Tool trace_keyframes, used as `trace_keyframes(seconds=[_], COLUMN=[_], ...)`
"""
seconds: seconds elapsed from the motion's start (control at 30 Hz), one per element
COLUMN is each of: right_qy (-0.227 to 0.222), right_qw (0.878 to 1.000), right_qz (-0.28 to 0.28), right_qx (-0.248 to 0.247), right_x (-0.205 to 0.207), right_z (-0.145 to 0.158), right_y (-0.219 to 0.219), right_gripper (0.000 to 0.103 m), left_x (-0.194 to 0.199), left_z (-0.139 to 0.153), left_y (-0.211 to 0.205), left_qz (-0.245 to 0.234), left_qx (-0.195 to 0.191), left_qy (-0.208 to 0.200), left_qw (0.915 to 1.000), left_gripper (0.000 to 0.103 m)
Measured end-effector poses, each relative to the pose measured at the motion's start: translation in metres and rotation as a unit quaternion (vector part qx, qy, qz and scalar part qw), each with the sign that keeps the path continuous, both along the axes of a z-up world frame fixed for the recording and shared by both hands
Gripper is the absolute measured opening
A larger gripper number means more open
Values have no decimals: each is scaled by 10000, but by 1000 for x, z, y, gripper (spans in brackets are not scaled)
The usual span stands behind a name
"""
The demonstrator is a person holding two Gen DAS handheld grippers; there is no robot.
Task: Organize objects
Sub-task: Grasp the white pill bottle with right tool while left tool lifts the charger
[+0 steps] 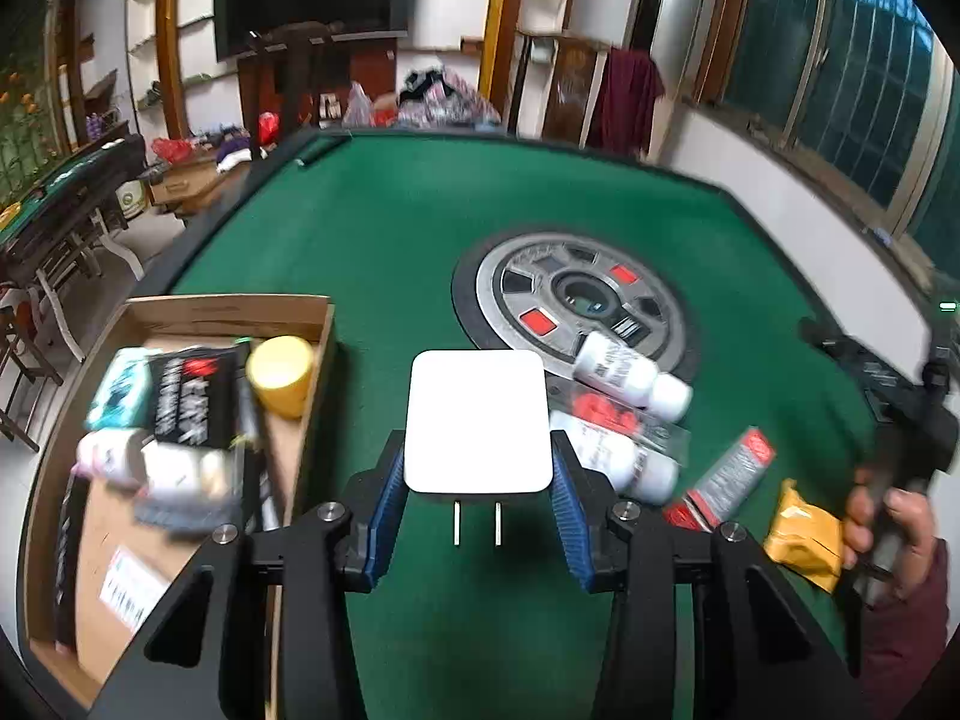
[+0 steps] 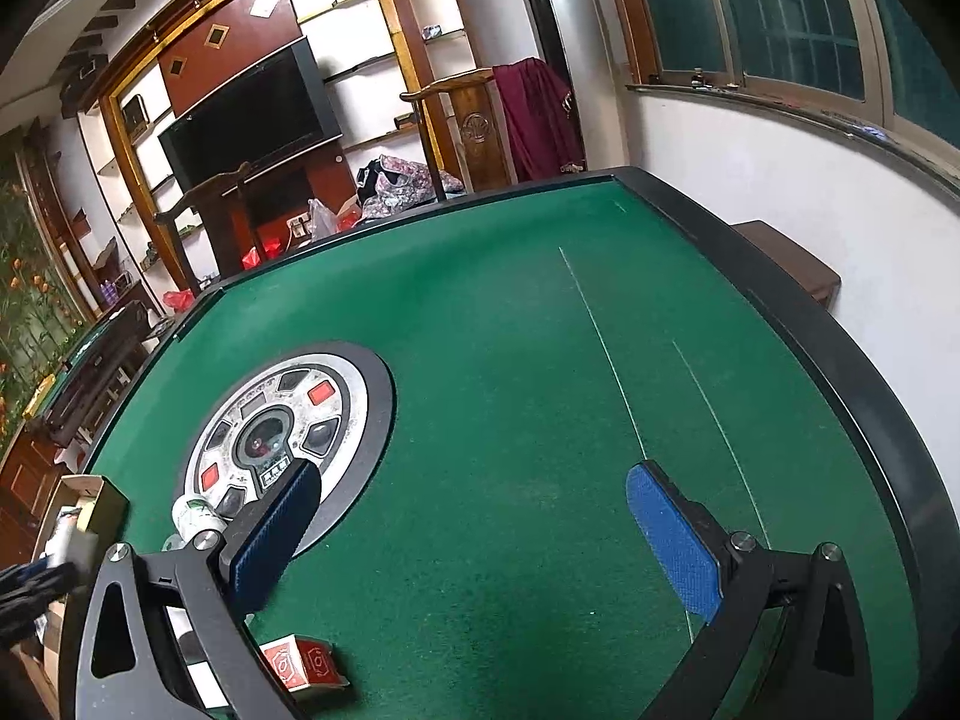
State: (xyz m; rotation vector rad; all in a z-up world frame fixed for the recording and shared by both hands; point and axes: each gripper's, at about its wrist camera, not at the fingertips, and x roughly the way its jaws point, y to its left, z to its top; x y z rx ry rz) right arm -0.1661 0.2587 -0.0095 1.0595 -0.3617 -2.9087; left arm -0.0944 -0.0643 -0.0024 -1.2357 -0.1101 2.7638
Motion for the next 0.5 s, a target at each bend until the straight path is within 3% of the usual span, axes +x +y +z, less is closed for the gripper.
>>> trace_keyframes(seconds=[0.13, 0.2, 0.27, 0.37, 0.43, 0.5], right_qy=[113, 181, 6, -194, -473, -738], right_qw=[9996, 9988, 9984, 9882, 9720, 9593], right_qz=[243, 399, 563, 1424, 2230, 2686], right_qx=[92, 207, 14, -531, -568, -453], right_x=[4, 8, 10, 20, 20, 19], right_z=[2, 5, 10, 21, 23, 18], right_y=[-10, -20, -30, -60, -95, -126], right_gripper=[103, 103, 103, 103, 103, 103], left_x=[44, 58, 68, 75, 79, 85], left_z=[15, 18, 16, 11, 5, 0], left_y=[-6, -13, -23, -38, -50, -60], left_qz=[99, 161, 210, 349, 437, 500], left_qx=[-109, -45, 85, 200, 325, 507], left_qy=[390, 462, 425, 355, 295, 220], left_qw=[9991, 9988, 9988, 9986, 9981, 9972], left_gripper=[44, 44, 44, 44, 44, 44])
